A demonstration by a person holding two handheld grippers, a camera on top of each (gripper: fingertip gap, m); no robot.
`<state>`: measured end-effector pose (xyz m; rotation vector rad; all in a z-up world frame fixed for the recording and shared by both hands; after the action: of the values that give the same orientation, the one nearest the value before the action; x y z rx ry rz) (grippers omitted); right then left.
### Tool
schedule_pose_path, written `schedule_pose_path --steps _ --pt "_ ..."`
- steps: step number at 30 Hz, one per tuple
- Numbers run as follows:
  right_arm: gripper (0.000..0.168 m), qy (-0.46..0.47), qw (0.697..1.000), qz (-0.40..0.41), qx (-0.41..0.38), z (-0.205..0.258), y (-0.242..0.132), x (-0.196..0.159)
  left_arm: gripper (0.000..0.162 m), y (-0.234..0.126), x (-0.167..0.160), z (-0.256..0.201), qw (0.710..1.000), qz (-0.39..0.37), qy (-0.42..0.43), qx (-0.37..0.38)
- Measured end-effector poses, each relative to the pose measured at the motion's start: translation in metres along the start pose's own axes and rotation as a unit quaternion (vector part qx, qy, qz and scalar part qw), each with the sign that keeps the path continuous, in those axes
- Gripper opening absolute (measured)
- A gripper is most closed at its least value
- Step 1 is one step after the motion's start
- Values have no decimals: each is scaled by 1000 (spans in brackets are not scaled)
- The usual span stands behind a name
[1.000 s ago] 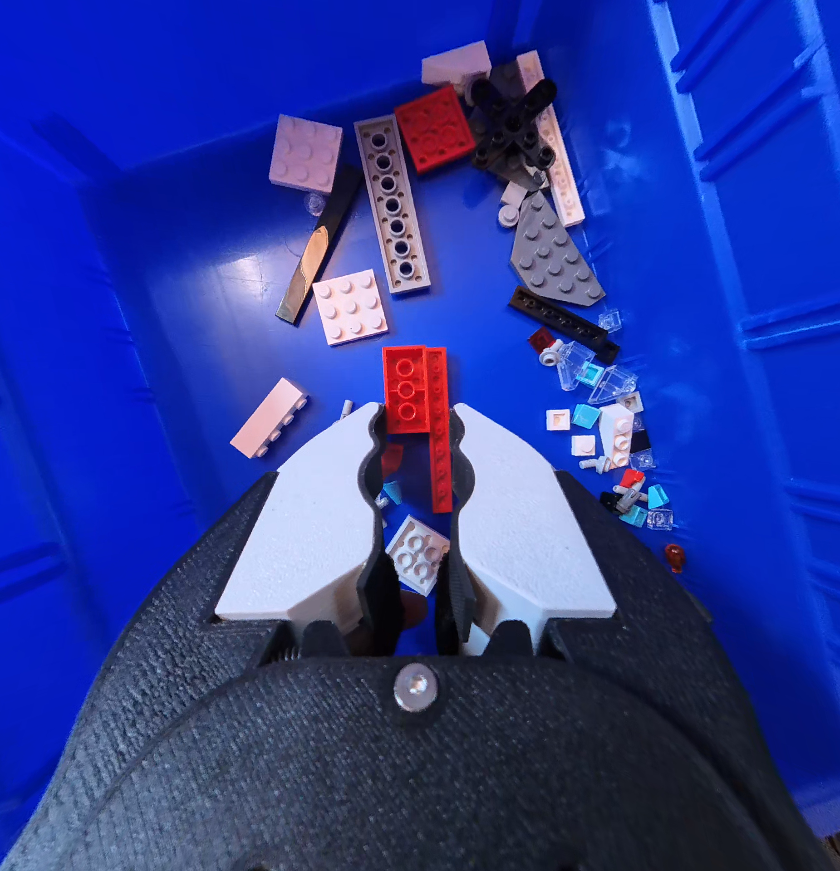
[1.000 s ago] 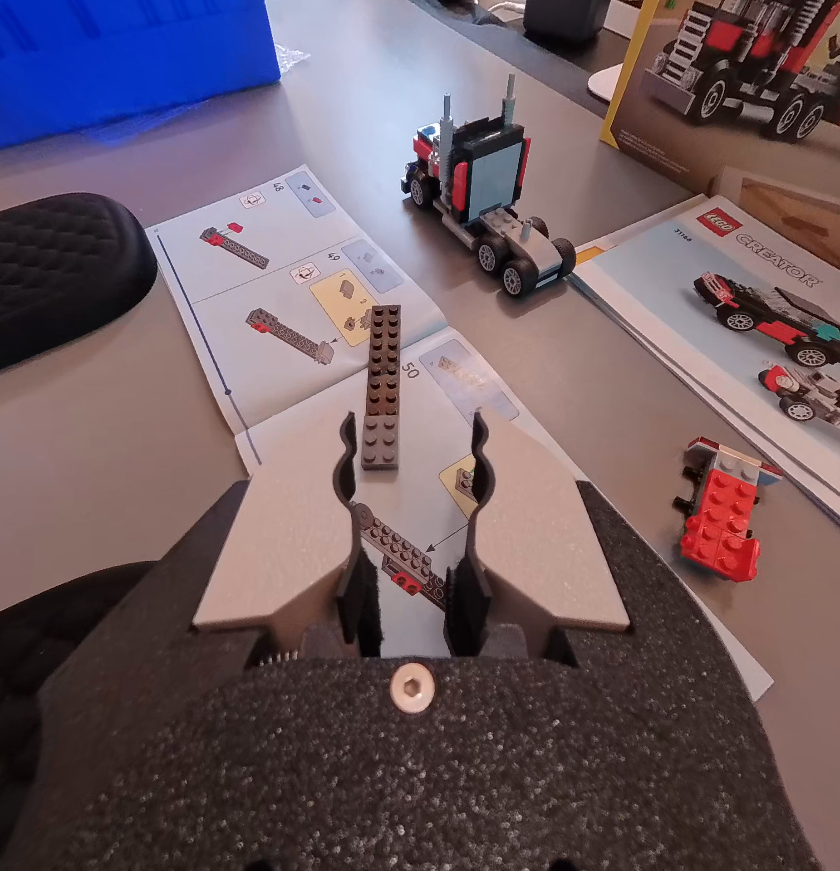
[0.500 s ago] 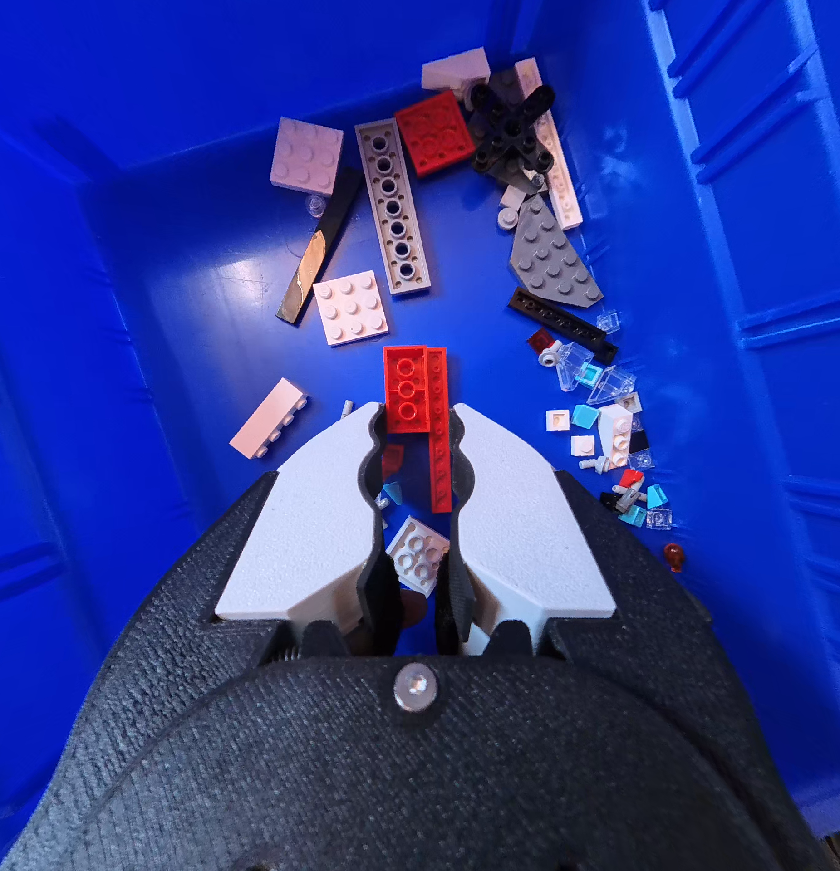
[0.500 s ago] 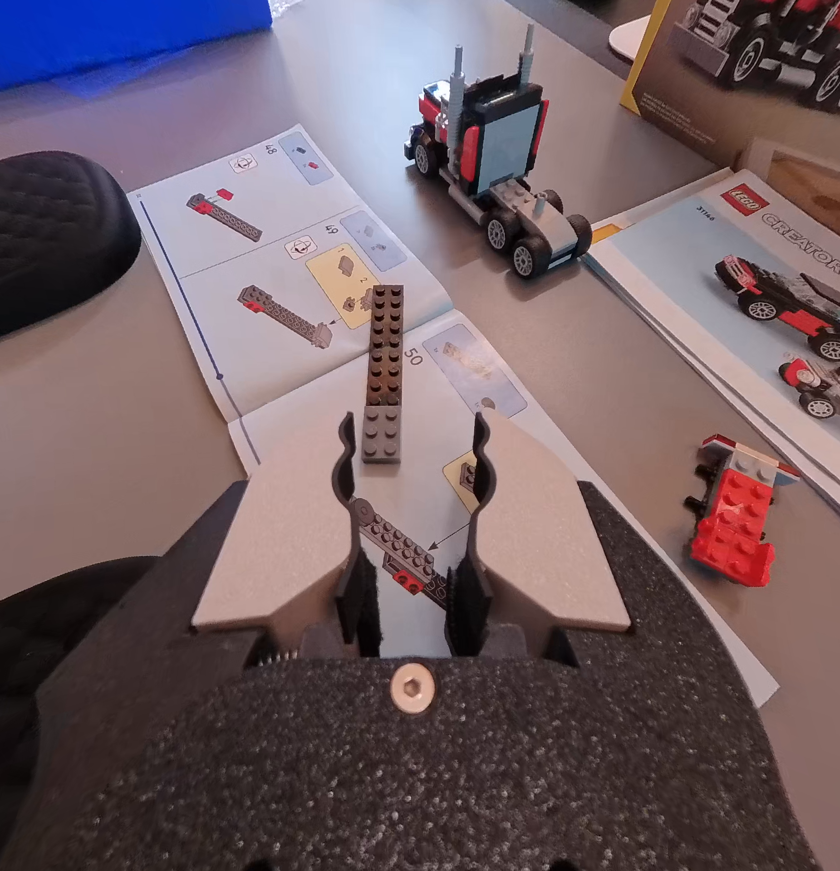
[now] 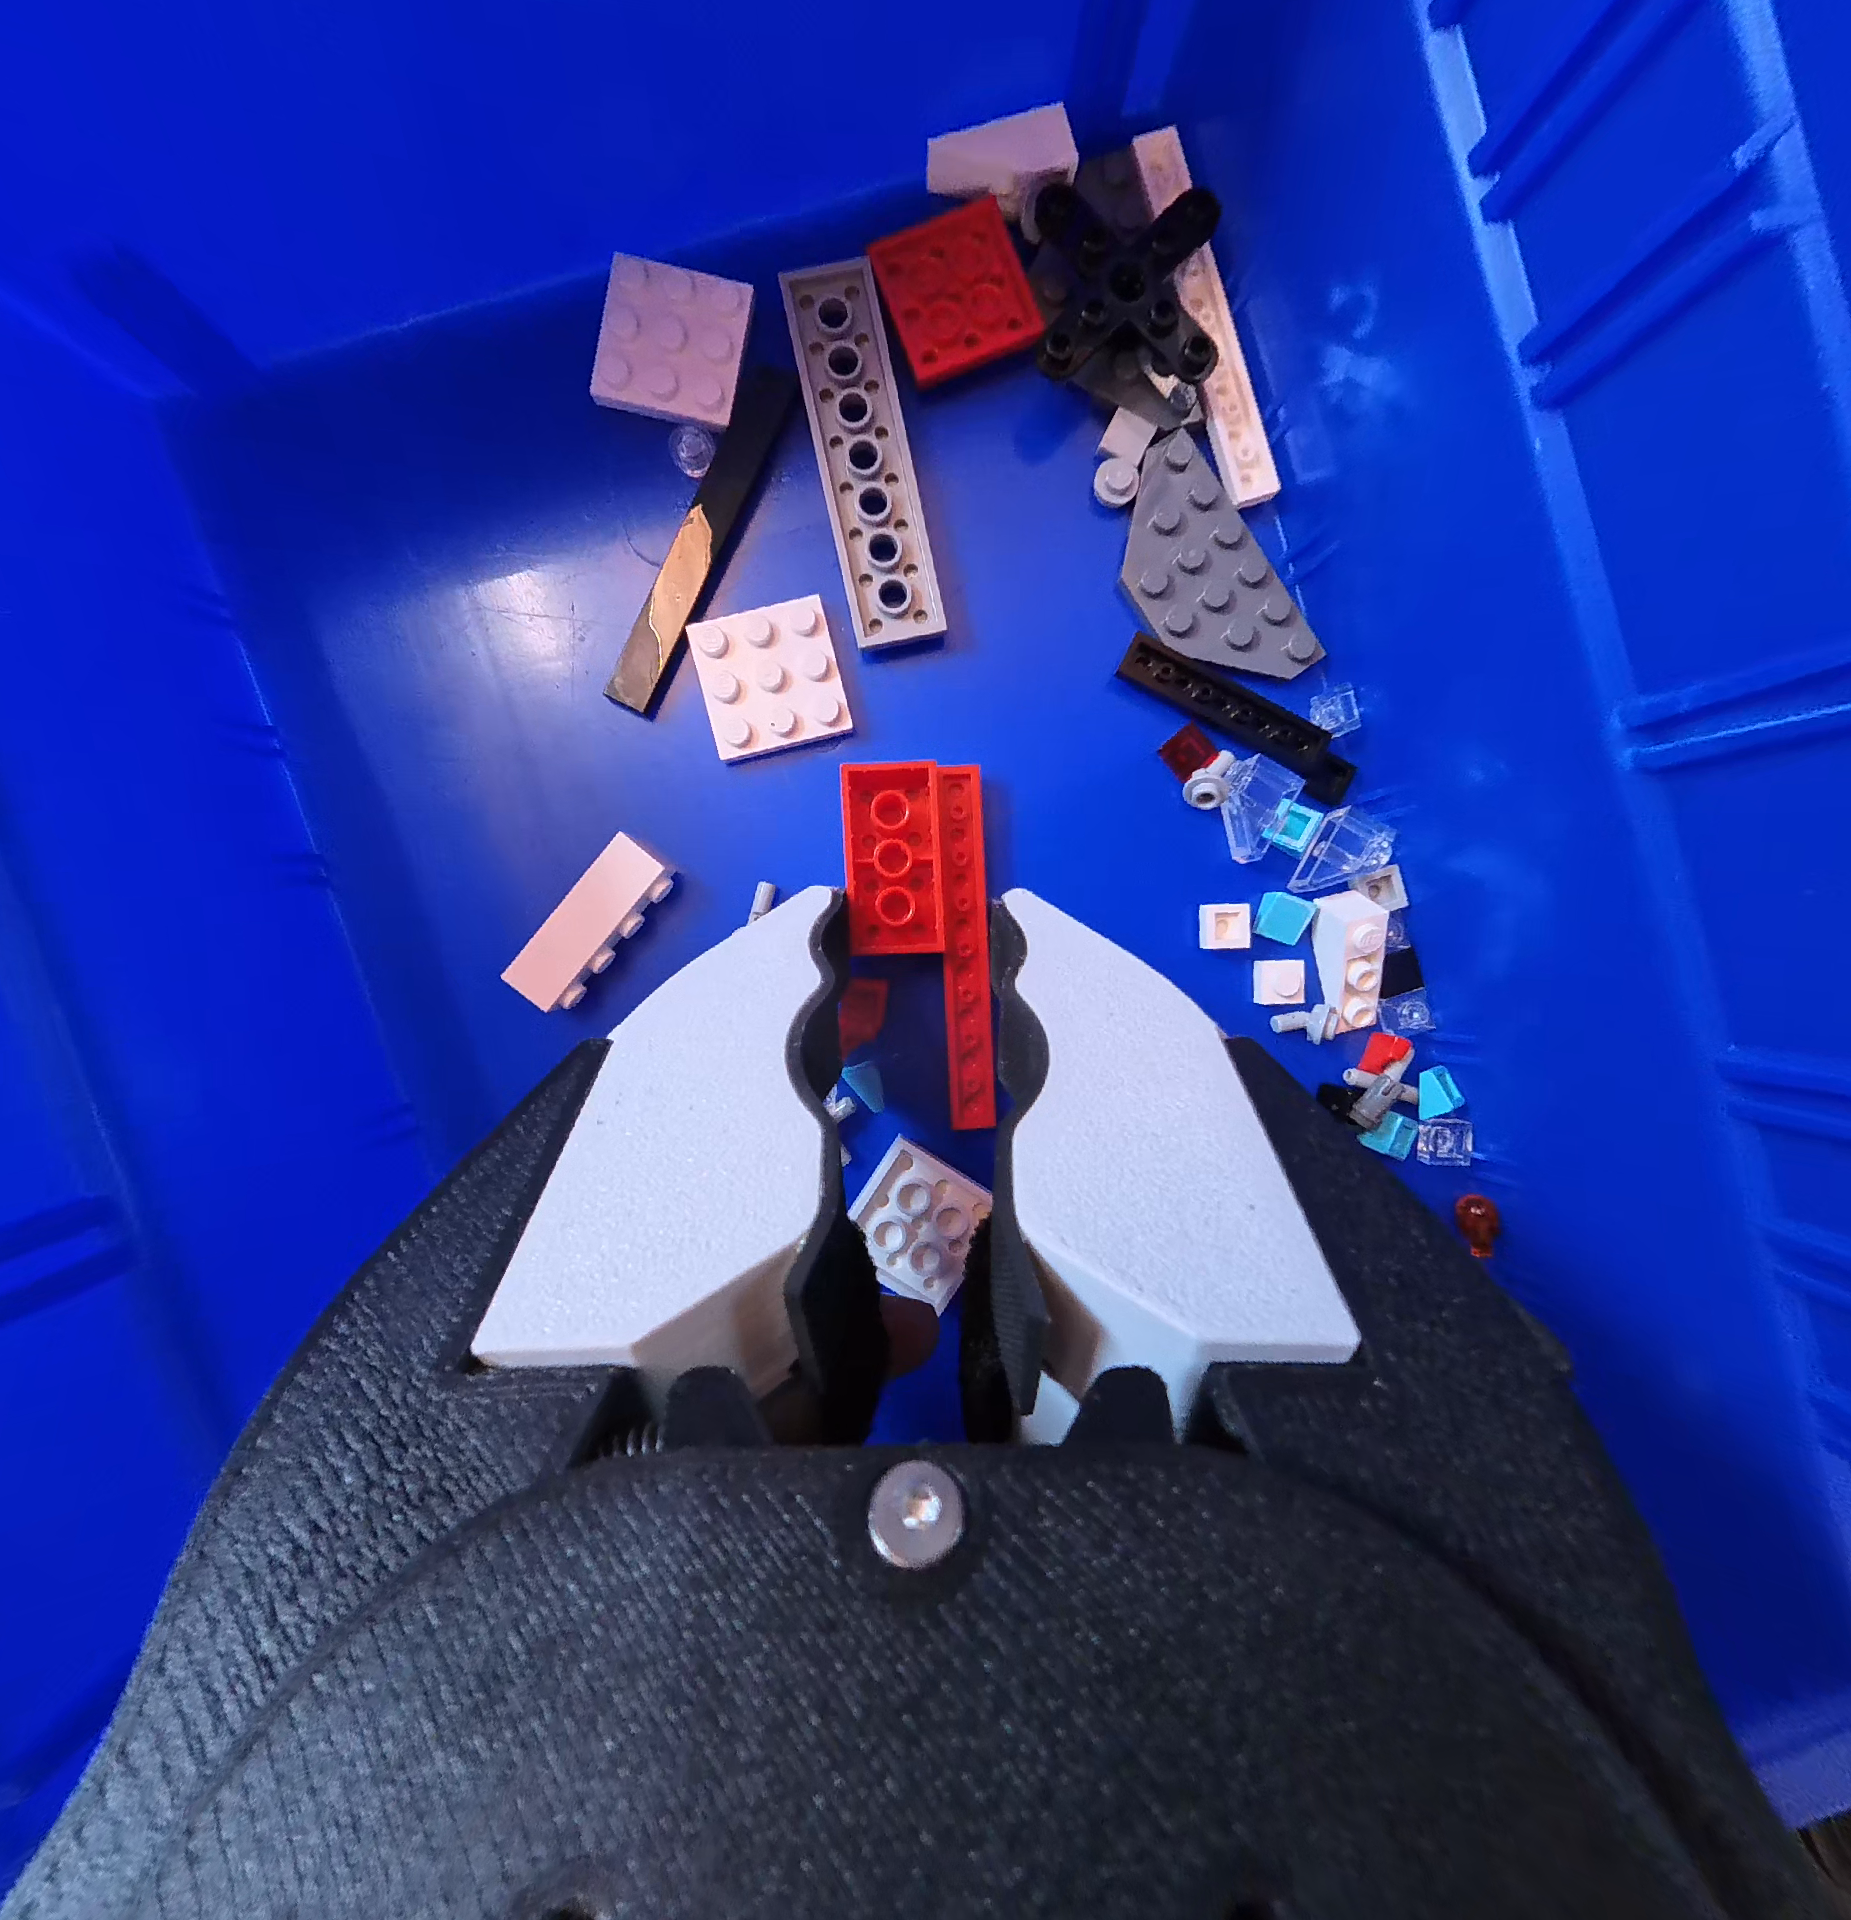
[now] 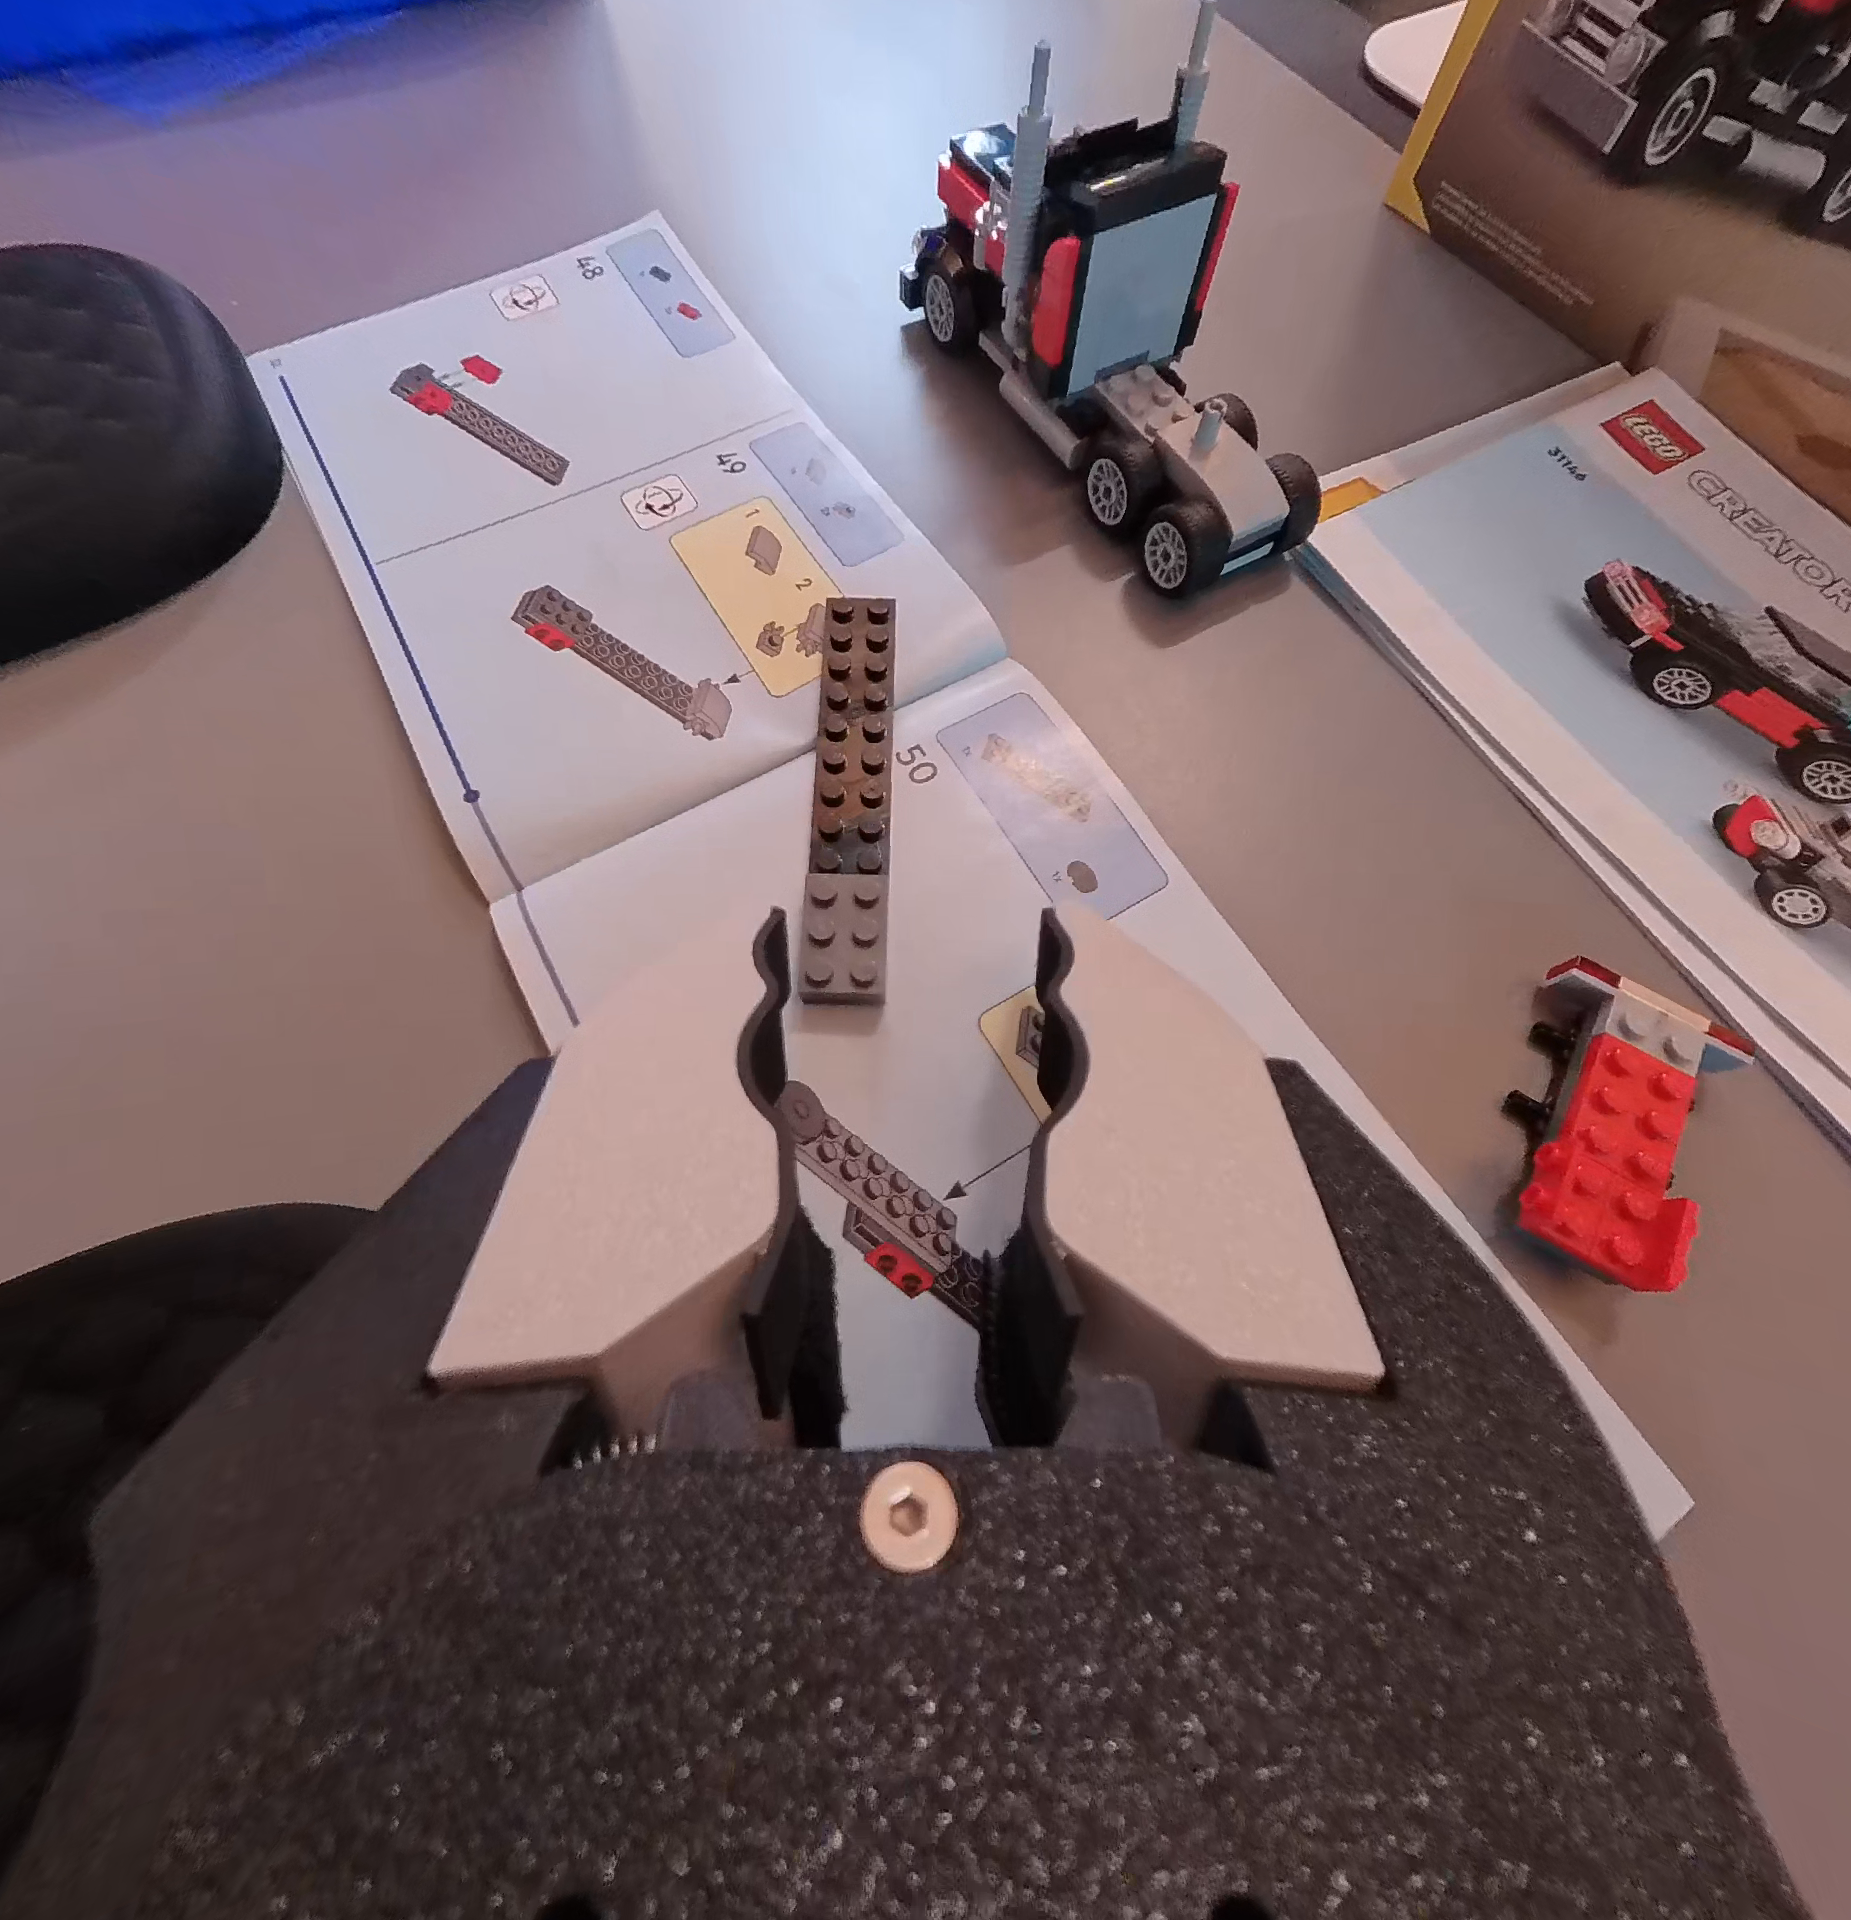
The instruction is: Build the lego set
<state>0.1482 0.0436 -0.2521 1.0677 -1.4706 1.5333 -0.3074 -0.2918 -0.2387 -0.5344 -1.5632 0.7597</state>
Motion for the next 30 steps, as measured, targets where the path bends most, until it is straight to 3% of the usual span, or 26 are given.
schedule_pose_path --steps 11,16,22,25,30 --pt "39 -25 999 33 11 5 5 -4 27 0 0 0 1000 3 3 1" --pt "24 -55 997 45 9 7 5 -5 27 0 0 0 1000 1 2 0" --pt "31 -63 997 40 9 7 4 -4 28 0 0 0 1000 0 1 -1" --pt "38 -46 998 18 28 9 0 0 37 -1 0 1 1000 -5 5 11" --pt "39 -35 997 54 43 8 0 -6 47 -18 14 2 997 -72 19 17"
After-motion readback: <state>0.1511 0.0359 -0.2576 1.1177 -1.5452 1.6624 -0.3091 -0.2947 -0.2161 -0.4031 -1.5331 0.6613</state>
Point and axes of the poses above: each gripper's, where its closed fingertips meet, y out along the fingers, x out of its top, z = x × y across the jaws, the point moved 7 cm from there along -y, back along the fingers, and after that the axes turned 12 degrees about -z, right-handed, at the moved point
